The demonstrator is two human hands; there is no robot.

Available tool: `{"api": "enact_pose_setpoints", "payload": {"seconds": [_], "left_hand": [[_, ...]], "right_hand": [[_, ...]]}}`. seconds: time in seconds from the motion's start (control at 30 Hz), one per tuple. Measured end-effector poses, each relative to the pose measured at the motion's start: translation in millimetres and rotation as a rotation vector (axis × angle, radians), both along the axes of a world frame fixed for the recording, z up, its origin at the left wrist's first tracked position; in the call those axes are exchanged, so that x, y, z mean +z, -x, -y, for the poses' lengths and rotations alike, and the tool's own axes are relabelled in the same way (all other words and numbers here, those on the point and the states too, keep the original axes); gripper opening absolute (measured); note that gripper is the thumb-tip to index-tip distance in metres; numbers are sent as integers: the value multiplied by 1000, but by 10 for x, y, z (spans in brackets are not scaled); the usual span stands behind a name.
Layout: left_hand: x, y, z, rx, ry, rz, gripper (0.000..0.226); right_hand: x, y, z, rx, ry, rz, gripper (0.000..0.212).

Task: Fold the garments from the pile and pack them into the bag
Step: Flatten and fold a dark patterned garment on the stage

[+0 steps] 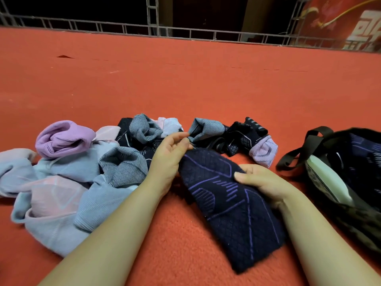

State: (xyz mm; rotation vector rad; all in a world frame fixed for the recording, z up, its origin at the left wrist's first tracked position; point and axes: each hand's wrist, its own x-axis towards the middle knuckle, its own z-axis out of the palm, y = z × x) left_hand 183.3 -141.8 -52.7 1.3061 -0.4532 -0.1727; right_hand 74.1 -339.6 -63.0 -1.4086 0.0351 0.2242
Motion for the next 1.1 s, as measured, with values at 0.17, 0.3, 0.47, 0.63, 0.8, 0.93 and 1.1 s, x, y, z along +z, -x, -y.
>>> {"api": "enact_pose_setpoints", "payload": {"seconds": [0.17,0.3,0.47,0.63,0.8,0.93,1.1], "left_hand": [[-70,15,39,86,-132,-121,7],[-93,115,66,-250,-172,-371,51],[11,99,94,-193,37,-363,41],[364,-41,194,-85,-116,-56,19],[1073,-206,200,-92,-188,168,15],[1507,-233,124,-141,-229,306,15],[919,-61,-11,-424,-834,274,80]], "right_hand": [[-17,-63,-5,-218,-75,112,94],[17,-21,-52,-162,-134,170,74],[95,11,-214,-184,-186,211,76],[442,-165,-264,-438,8,201,28],[1097,-334,-158,-627,218,270,14],[1515,-354,-159,-581,467,389,16],[1169,-171,-317,-286,759,9,26]]}}
